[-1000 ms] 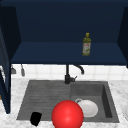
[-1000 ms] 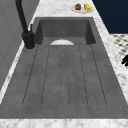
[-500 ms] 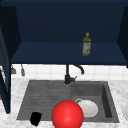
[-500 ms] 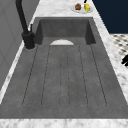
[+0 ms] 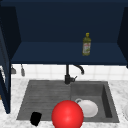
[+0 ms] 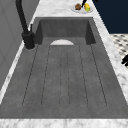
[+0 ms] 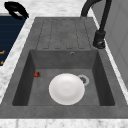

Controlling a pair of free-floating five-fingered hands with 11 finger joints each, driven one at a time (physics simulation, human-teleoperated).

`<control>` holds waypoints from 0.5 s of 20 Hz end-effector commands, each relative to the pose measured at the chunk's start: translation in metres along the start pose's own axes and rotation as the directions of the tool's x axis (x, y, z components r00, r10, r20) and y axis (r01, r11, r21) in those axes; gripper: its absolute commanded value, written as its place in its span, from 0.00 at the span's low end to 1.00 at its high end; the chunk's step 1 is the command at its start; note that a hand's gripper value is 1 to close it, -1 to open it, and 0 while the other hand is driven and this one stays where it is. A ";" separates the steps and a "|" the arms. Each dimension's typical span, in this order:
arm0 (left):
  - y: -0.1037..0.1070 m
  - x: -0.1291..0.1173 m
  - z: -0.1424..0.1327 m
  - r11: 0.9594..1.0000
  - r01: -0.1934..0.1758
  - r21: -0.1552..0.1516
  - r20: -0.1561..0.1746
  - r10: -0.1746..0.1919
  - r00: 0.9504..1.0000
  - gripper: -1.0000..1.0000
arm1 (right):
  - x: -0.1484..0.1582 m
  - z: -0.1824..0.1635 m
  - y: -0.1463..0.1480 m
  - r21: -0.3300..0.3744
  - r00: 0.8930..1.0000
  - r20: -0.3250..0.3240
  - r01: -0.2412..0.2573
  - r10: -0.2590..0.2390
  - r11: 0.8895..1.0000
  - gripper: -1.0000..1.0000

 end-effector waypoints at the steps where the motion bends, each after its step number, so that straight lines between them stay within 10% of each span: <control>1: 0.000 0.000 0.000 1.000 0.000 0.000 0.000 0.000 1.000 0.50 | 0.009 -0.014 -0.001 0.007 0.999 -0.019 0.032 -0.031 0.999 0.00; 10: 0.000 0.000 0.000 1.000 0.000 0.000 0.000 0.000 1.000 0.50 | 0.020 -0.036 0.003 -0.047 0.997 -0.053 0.044 -0.047 0.998 0.00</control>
